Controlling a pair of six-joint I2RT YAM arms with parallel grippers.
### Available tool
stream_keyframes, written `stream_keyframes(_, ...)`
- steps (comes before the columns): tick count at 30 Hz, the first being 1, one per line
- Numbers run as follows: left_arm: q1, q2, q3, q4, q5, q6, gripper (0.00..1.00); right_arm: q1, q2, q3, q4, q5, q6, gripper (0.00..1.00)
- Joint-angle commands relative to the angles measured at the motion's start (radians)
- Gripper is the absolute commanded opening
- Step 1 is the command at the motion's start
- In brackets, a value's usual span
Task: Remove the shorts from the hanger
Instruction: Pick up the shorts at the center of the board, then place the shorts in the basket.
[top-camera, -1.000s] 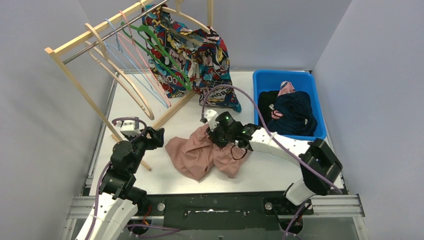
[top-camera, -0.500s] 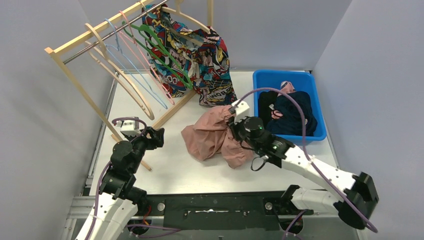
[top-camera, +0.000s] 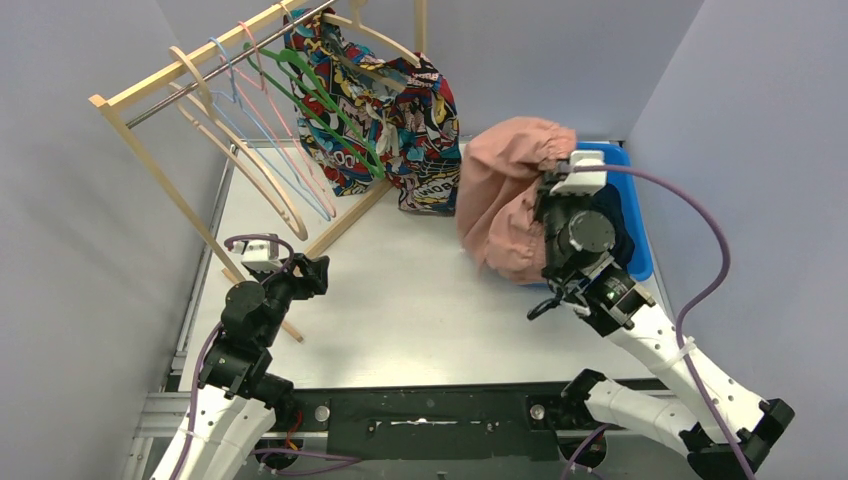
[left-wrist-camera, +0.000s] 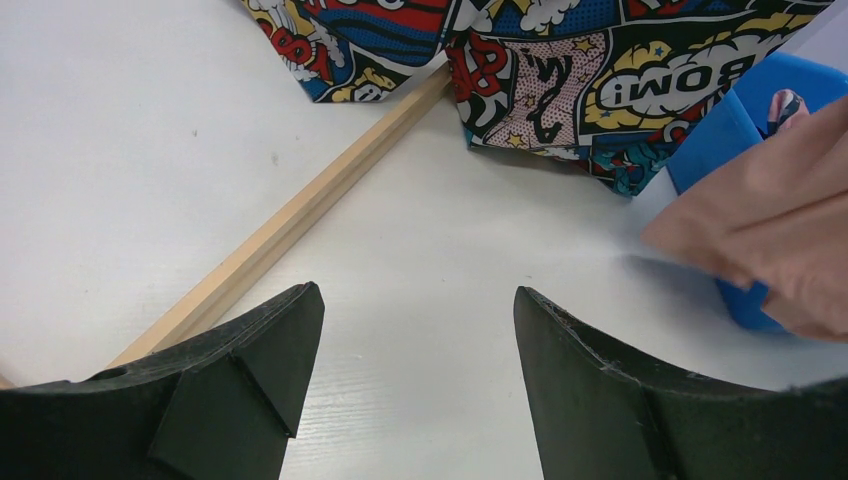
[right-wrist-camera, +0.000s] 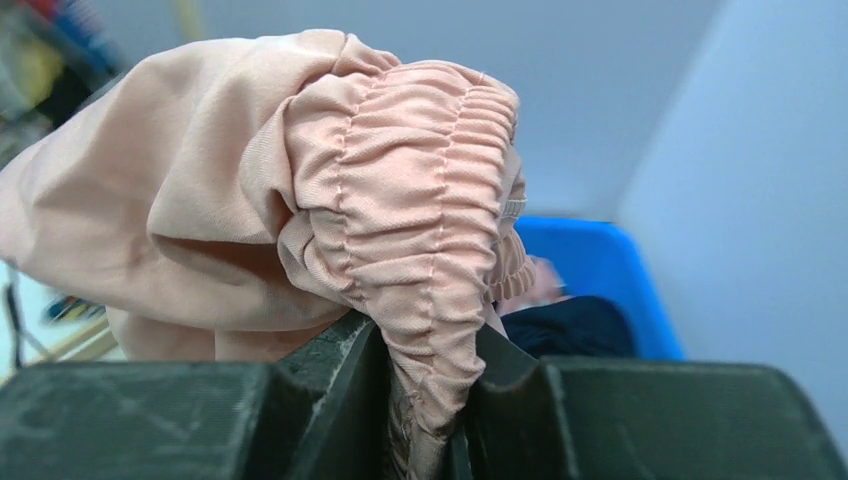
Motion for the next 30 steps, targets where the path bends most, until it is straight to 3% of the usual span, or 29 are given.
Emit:
stream_keyframes(1, 0.005, -0.001, 0.036, 0.041, 0.009, 0.012, 0.69, -0.116, 0.044, 0.135, 0.071, 0.152, -0.091, 0.00)
stream_keyframes(6, 0.005, -0.002, 0.034, 0.044, 0.008, 0.012, 0.69, -0.269, 0.109, 0.247, 0.054, 0.056, -0.092, 0.00)
stream_keyframes(15, 0.007, 0.002, 0.037, 0.040, 0.009, 0.015, 0.69, -0.491, 0.342, 0.631, -0.142, -0.112, -0.055, 0.00)
stream_keyframes(19, 0.007, -0.001, 0.037, 0.041, 0.006, 0.015, 0.69, -0.546, 0.409, 0.628, -0.215, -0.201, 0.008, 0.00)
stream_keyframes(25, 0.007, -0.001, 0.036, 0.042, 0.008, 0.016, 0.69, -0.653, 0.491, 0.456, -0.202, -0.415, 0.184, 0.00)
stream_keyframes(28, 0.007, 0.003, 0.038, 0.041, 0.012, 0.015, 0.69, -0.716, 0.582, 0.439, -0.219, -0.563, 0.246, 0.00)
stream_keyframes(30, 0.007, 0.003, 0.040, 0.038, 0.011, 0.015, 0.69, -0.732, 0.650, 0.450, -0.251, -0.571, 0.259, 0.00)
